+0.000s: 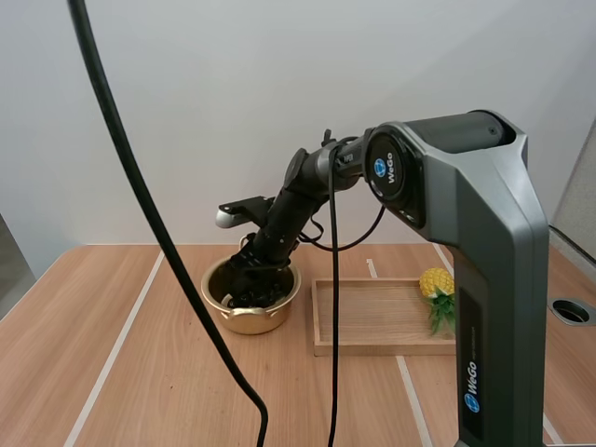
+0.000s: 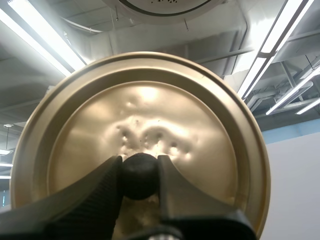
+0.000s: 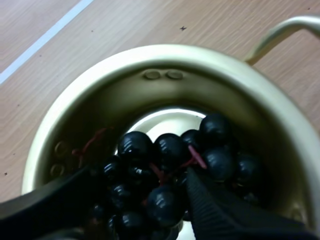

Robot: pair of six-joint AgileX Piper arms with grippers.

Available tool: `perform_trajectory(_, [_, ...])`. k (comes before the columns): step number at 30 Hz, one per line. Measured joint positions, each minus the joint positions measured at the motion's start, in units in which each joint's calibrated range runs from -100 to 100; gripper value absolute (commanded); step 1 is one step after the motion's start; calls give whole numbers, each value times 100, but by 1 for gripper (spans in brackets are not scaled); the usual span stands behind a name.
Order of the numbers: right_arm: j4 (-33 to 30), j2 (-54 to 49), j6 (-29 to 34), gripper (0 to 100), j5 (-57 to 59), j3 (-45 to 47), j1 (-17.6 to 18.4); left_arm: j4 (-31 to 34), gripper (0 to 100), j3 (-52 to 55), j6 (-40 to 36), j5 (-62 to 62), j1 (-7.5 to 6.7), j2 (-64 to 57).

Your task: Open the pot, put the grape inside, and close it

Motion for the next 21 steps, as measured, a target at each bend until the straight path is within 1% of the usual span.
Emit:
perform_trajectory(6, [0,-69,0,100,122,0,0,0,0,0,0,0,0,0])
perform_trajectory(11, [-72,-429,11,100,156,0,0,0,0,0,0,0,0,0])
perform_trajectory(16, [-108,-1276,49,100,190,0,0,0,0,0,0,0,0,0])
perform_trajectory(21, [-1,-2030,209,100,190,0,0,0,0,0,0,0,0,0])
